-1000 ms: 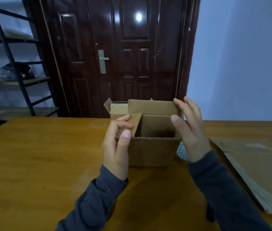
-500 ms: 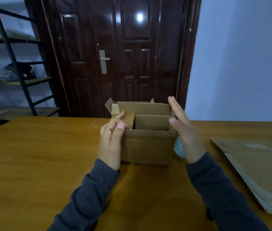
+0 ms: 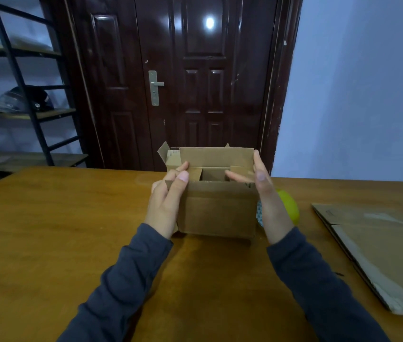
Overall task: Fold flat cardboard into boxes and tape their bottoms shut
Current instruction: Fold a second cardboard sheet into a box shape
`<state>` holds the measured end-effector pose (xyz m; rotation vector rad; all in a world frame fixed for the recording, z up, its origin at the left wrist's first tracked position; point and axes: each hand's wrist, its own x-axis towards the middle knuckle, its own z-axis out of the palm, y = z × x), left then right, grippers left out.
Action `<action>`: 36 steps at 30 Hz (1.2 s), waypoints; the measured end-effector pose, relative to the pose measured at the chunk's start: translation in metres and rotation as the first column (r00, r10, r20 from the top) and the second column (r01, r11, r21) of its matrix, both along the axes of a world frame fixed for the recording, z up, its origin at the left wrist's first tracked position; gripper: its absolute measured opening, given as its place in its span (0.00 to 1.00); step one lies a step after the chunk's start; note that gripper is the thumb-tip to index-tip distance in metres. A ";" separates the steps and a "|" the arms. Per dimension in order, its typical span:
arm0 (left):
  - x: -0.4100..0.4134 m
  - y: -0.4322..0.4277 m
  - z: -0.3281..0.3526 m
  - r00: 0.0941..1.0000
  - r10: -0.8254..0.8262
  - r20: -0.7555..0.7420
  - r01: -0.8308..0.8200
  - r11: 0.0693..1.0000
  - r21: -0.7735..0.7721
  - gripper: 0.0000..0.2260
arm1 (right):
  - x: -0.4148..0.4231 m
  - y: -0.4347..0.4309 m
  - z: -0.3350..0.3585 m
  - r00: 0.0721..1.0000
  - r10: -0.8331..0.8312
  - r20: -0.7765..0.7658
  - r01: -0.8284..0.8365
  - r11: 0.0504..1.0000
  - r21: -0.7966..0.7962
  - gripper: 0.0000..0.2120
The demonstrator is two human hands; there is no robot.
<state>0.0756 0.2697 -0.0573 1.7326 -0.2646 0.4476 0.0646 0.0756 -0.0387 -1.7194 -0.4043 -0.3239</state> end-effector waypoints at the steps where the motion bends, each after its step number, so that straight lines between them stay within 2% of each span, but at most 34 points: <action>1: -0.001 0.000 0.000 1.000 -0.010 -0.002 0.010 1.000 -0.012 0.33 | 0.000 0.000 -0.001 1.000 -0.002 -0.012 0.003 1.000 0.023 0.64; 2: -0.002 0.000 -0.001 1.000 -0.020 0.004 0.020 1.000 -0.024 0.32 | -0.001 0.001 -0.001 1.000 -0.003 -0.013 0.004 0.999 0.034 0.62; 3: -0.003 0.000 -0.001 1.000 -0.022 0.011 0.023 0.999 -0.029 0.31 | -0.004 0.002 0.000 1.000 -0.003 -0.009 0.003 0.999 0.032 0.55; 5: -0.002 0.001 -0.003 1.000 0.003 0.019 -0.003 1.000 -0.010 0.27 | -0.013 0.005 -0.002 0.999 -0.015 0.034 0.015 1.000 0.014 0.34; 6: -0.001 0.001 -0.004 1.000 0.014 0.022 -0.014 1.000 -0.005 0.24 | -0.015 0.006 -0.004 0.998 -0.019 0.066 0.018 1.000 0.007 0.27; 8: -0.002 0.000 -0.005 0.999 0.031 0.017 -0.030 0.999 -0.017 0.17 | -0.017 0.004 -0.008 0.995 -0.017 0.103 0.017 1.000 -0.003 0.18; 10: -0.005 -0.003 -0.004 0.998 0.055 0.040 -0.054 0.998 -0.028 0.12 | -0.015 0.001 -0.008 0.992 -0.033 0.118 0.036 0.999 -0.021 0.12; 11: -0.006 -0.004 -0.004 0.996 0.065 0.061 -0.064 0.998 -0.029 0.12 | -0.013 -0.001 -0.008 0.992 -0.051 0.112 0.052 0.999 -0.012 0.13; 14: -0.008 -0.006 -0.004 0.989 0.111 0.102 -0.108 0.993 -0.038 0.20 | -0.013 -0.005 -0.006 0.992 -0.056 0.111 0.045 0.994 0.097 0.27; 17: -0.009 -0.006 -0.003 0.987 0.142 0.070 -0.137 0.988 -0.073 0.31 | -0.012 -0.006 -0.006 0.992 -0.059 0.109 0.051 0.996 0.077 0.35; 19: -0.009 -0.004 -0.003 0.992 0.110 0.056 -0.106 0.992 -0.074 0.31 | -0.011 -0.006 -0.006 0.992 -0.069 0.109 0.065 0.997 0.043 0.33; 23: -0.009 -0.004 -0.005 0.994 0.066 0.083 -0.064 0.998 -0.017 0.16 | -0.012 -0.006 -0.008 0.985 -0.109 0.135 0.110 0.994 0.000 0.17; 25: -0.011 -0.007 -0.007 0.992 0.076 0.103 -0.076 0.997 -0.005 0.14 | -0.012 -0.006 -0.011 0.983 -0.140 0.116 0.141 0.990 -0.006 0.12; 28: -0.012 -0.012 -0.007 0.994 0.072 0.084 -0.065 0.995 -0.080 0.14 | -0.013 0.000 -0.014 0.989 -0.135 0.063 0.135 0.991 0.002 0.14; 32: -0.013 -0.011 -0.003 0.997 -0.073 -0.013 0.068 0.968 -0.243 0.16 | -0.017 0.006 -0.010 0.997 -0.072 -0.004 0.072 0.994 0.080 0.16; 36: -0.019 -0.008 0.006 0.992 -0.099 0.077 0.116 0.958 -0.262 0.16 | -0.021 -0.003 0.003 0.999 0.004 -0.037 0.003 0.985 0.175 0.18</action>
